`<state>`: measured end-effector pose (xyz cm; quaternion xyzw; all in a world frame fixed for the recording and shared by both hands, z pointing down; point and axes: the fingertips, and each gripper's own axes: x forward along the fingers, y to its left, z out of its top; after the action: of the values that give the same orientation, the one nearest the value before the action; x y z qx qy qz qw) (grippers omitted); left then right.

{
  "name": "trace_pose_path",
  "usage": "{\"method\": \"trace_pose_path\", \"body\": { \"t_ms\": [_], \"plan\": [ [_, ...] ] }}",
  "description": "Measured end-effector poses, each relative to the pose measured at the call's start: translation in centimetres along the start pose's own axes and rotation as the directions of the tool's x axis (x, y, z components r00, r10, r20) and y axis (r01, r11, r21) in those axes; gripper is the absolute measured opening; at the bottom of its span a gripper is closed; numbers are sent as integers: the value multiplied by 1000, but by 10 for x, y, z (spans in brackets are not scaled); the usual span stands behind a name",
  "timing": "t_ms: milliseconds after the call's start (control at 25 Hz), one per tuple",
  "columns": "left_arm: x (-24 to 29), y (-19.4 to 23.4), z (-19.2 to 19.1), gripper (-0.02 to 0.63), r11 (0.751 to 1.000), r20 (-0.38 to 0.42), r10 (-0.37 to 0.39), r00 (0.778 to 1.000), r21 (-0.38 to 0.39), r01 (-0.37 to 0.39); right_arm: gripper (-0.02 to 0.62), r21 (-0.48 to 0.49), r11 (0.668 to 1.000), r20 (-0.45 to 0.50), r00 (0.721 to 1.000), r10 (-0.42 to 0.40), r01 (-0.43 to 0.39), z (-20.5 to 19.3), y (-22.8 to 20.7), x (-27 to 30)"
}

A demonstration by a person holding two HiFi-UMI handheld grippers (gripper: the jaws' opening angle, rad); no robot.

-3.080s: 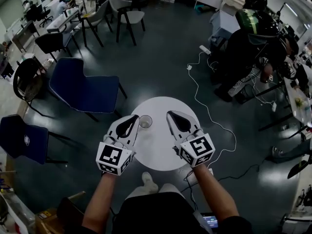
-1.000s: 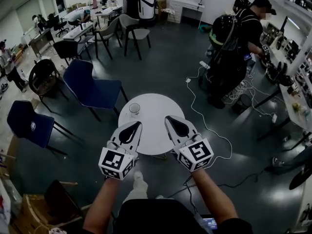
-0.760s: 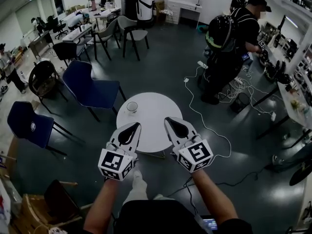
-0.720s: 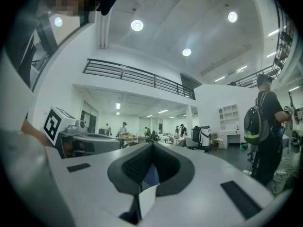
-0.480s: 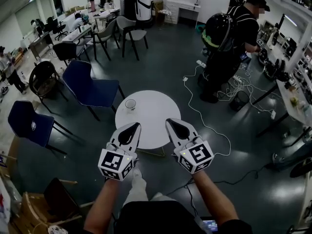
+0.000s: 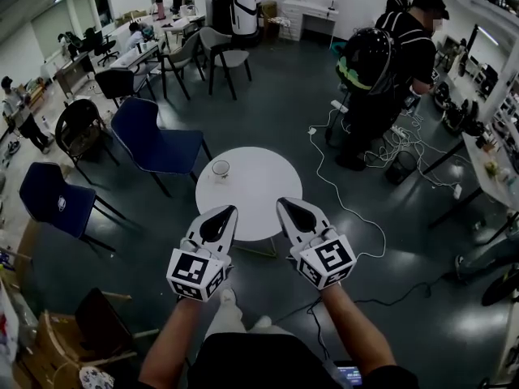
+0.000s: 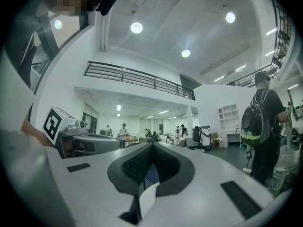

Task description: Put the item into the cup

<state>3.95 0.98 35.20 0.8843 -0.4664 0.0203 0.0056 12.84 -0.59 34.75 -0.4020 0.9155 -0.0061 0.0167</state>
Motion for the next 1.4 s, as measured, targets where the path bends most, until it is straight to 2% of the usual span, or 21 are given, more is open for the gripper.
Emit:
{"method": "trace_pose_path", "body": {
  "t_ms": [560,1080,1400],
  "plan": [
    [-23,0,12,15,1000,2,-27,1000,-10,27,14,0,1000,-18,1000,-7,7,8,29,-1],
    [-83,11,18,15,999,18,-43,999,3,43,14,-7,1000,4,1000,-23,23,16,91,-5],
    [-109,16,17,15,999,18,-48,999,-1,48,14,-18,999,-2,999,-39,39,16,112,-7]
  ]
}}
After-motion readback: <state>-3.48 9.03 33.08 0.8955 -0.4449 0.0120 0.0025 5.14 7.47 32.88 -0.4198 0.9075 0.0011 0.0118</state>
